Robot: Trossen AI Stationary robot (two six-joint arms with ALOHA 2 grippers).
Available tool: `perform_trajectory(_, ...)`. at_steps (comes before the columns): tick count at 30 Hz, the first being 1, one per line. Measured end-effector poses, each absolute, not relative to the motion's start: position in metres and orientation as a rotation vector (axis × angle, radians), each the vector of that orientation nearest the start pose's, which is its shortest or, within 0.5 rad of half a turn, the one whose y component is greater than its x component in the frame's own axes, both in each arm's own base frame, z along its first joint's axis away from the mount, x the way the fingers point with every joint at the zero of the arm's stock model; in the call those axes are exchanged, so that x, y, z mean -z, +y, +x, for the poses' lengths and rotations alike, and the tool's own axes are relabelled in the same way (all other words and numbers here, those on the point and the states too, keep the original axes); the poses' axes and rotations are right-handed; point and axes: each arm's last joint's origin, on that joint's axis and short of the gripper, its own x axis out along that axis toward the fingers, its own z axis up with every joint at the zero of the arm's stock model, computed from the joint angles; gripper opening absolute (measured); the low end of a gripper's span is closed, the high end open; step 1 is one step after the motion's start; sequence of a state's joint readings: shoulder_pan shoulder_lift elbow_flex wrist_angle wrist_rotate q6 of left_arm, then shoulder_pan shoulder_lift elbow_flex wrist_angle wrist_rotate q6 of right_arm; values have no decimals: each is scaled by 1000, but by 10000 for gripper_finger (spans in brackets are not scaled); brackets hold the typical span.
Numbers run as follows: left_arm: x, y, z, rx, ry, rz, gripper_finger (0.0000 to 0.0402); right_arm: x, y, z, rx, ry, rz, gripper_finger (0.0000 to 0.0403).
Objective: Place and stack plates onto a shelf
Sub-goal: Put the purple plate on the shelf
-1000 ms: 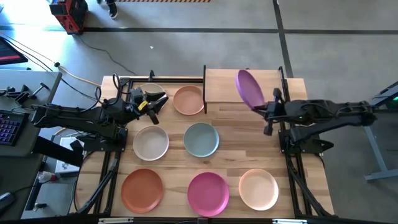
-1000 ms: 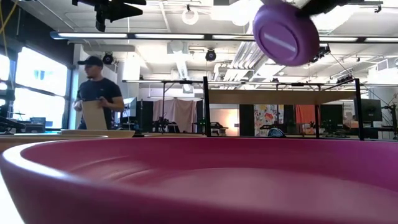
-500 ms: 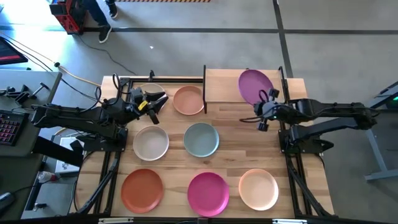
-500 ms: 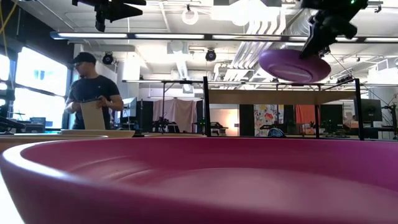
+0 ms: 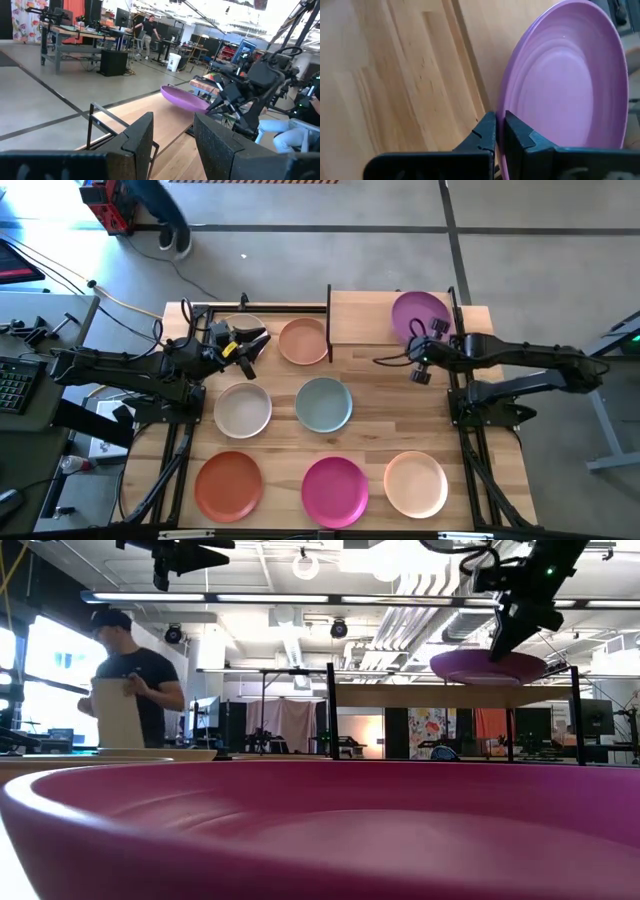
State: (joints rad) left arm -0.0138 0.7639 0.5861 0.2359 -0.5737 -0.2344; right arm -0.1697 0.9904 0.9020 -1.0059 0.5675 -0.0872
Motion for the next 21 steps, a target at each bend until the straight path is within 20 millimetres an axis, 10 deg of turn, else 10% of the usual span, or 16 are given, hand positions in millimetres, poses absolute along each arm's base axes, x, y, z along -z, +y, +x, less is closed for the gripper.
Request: perform_trajectory(21,-307,13,173,-550,-121,-246,131,-279,-61,156,604,1160,-189,1)
